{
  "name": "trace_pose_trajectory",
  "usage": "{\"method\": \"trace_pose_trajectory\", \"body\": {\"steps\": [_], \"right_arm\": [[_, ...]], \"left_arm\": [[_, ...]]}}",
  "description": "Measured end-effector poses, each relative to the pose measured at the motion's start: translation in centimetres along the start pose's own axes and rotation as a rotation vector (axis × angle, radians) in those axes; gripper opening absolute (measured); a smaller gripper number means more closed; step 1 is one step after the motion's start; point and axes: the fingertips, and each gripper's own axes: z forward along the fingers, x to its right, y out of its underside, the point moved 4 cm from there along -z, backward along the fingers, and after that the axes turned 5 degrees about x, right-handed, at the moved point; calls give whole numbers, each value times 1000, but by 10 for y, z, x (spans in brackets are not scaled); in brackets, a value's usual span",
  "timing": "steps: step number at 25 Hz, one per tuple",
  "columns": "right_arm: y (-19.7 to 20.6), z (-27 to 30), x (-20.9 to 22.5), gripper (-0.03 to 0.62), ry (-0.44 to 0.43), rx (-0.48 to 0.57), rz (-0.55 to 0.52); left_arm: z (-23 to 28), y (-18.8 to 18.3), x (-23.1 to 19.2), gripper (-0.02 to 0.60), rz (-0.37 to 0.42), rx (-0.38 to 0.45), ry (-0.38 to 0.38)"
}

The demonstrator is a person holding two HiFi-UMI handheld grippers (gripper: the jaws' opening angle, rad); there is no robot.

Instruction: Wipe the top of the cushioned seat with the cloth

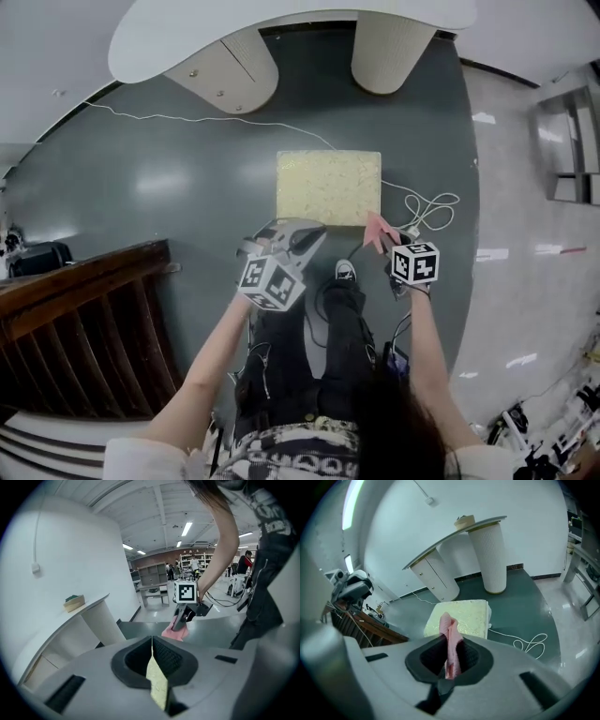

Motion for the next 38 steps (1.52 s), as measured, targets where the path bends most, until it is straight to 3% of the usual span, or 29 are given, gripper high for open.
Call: {"method": "trace_pose_trajectory", "body": {"steps": [7,13,18,27,38], "right_arm": [[-23,-68,-31,15,-67,91,-15],[-38,-123,-45,15,-105,169,-27],[-40,-158,-54,15,-130,212,-39],[-34,-169,-71,15,-135,226,-40],[-15,-181,-137,15,-71,291,-39]], "left_arm": [[-13,-62,23,8,24,14,-48],[-30,-104,49,8,-4,13,-114],[-38,-128,72,8,-11,9,-127],[-53,-137,82,8,-12,9,-108],[-117,-115,100,8,31,55,-77]]}}
